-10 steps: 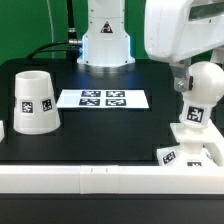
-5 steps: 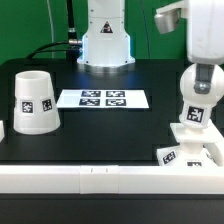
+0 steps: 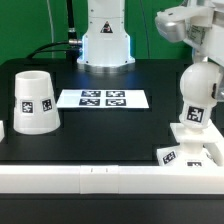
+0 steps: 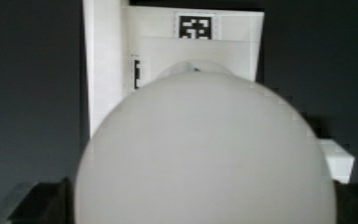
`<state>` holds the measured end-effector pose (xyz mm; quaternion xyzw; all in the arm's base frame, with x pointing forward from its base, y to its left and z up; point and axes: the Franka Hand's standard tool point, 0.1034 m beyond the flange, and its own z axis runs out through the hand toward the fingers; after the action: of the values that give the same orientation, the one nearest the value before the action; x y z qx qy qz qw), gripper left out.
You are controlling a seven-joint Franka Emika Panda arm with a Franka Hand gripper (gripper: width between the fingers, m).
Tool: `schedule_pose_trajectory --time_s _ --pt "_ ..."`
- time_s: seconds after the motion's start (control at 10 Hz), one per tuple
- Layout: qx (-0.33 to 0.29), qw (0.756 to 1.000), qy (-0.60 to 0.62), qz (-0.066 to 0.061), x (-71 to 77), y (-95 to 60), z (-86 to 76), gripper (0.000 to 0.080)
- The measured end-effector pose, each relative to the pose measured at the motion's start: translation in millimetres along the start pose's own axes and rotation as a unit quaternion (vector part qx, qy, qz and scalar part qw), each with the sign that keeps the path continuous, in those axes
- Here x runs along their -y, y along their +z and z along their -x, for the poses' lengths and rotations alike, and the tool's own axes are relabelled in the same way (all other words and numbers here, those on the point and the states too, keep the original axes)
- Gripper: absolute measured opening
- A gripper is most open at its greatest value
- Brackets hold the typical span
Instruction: Assemble lamp
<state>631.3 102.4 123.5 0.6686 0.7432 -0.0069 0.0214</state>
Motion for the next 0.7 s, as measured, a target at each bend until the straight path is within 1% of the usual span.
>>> schedule_pose_trajectory --time_s 0.1,0.3,0.4,0.7 --pt "0.001 1.0 -0.018 -0.005 1.9 1.1 4.9 0.0698" --pt "0.001 1.0 -0.023 -0.005 1.5 1.1 9.6 0.0698" --pt "0.001 1.0 -0.022 -0.005 1.6 1.4 9.7 0.0576" --pt "0.001 1.0 -0.017 -0.005 1.6 1.4 10.4 0.0576"
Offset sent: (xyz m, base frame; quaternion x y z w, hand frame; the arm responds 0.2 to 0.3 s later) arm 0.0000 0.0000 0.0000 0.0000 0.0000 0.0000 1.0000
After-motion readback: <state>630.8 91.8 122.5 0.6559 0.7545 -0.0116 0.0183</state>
